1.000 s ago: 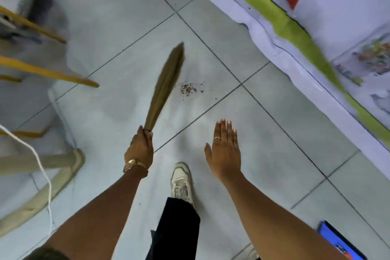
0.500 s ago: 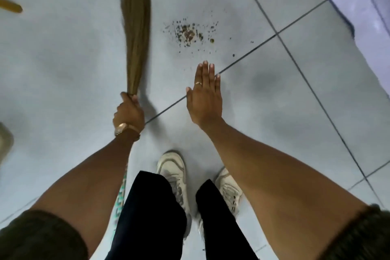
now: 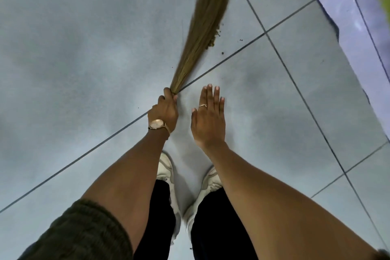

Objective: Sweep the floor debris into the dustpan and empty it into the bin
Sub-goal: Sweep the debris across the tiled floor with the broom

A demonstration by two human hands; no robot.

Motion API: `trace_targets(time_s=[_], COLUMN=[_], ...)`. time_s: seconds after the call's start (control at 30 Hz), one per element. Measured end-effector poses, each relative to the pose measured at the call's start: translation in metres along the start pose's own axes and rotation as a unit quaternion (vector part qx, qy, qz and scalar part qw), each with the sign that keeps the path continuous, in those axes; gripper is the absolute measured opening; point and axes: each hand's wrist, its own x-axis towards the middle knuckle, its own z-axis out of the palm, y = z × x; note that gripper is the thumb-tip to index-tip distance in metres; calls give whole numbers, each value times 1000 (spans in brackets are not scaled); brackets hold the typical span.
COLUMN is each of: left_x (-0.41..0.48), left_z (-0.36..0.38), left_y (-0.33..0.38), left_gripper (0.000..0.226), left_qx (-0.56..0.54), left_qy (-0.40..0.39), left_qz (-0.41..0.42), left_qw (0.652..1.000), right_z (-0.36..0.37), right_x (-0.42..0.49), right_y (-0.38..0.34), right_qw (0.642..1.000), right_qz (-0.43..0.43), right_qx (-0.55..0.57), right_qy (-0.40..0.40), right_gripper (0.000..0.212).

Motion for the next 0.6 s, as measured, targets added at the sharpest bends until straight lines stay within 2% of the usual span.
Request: trace_targets(time_s=[0.17,0.33,0.5,0.6], left_x=[-10,-34,-46,-46], left_z=[-33,-57,-40,-28], left_y=[3,-12,-43,-71], left_gripper=[30,28,30,34], left_qx=[-16,-10,64,132], left_qy=[18,-9,-66,-68], left_qz=[39,101,111,99], left_qw=[999,995,990,984], right_z=[-20,-43,-31,-10], right_x=[-28,-56,-63,-55], right_y=[5,-1,4,6], right_qw=[1000,996,998,998], right_qz=[4,-18,-22,-30], right_qx=[24,65,51,49], right_qy=[14,55,35,19], right_gripper=[61,60,60,60])
